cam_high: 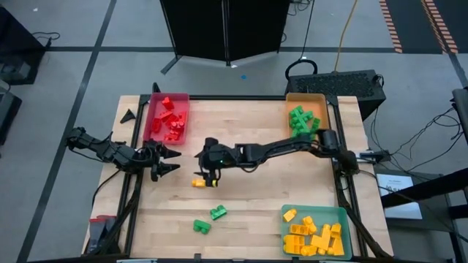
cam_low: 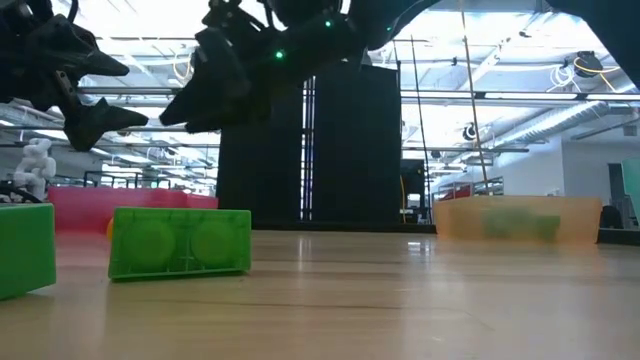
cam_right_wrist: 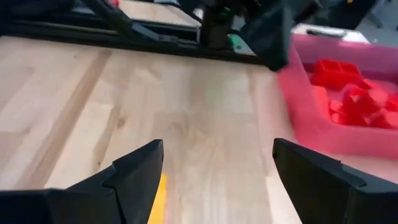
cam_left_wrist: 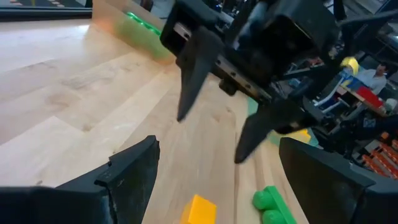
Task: Sort blocks
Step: Put the yellow game piece into the blue bin
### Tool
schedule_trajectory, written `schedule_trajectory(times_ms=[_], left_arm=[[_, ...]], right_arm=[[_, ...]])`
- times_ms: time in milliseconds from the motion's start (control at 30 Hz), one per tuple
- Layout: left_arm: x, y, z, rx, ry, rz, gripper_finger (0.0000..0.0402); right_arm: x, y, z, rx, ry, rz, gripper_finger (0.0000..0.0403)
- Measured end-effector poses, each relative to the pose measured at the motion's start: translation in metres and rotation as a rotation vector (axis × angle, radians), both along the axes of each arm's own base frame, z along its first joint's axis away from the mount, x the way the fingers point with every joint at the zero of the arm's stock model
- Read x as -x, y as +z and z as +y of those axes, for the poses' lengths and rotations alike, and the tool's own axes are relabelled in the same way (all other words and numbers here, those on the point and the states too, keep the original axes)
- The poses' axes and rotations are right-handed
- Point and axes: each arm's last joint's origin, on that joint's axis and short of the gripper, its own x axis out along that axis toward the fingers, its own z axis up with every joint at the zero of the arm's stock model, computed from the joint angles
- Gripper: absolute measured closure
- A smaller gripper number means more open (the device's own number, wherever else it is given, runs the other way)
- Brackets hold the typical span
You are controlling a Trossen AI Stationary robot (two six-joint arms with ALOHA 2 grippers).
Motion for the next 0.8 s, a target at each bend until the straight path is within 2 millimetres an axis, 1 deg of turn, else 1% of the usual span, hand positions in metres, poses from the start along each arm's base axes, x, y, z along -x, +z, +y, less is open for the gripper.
schedule_trajectory(times_ms=[167,333,500,600,800], left_arm=[[0.000,0.000,0.000,0.002,0.000,0.000,0.0070],[0.000,0.000,0.000,0.008,0.001,0.000,0.0070],[0.000,0.000,0.000,0.008,0.001,0.000,0.0070],[0.000,0.000,0.000,0.007,0.003,0.002,0.0070],[0.000,0.000,0.000,0.007,0.004,0.003,0.0070]], right_arm=[[-0.007,-0.014,0.012,0.004,0.028,-0.028,0.0106],[-0.013,-0.035,0.022,-0.023,0.034,-0.048,0.0106],[-0.017,-0.054,0.026,-0.062,0.045,-0.043,0.0106],[-0.019,-0.069,0.026,-0.065,0.044,-0.018,0.0106],[-0.019,-0.092,0.027,-0.101,0.051,0.033,0.0106]])
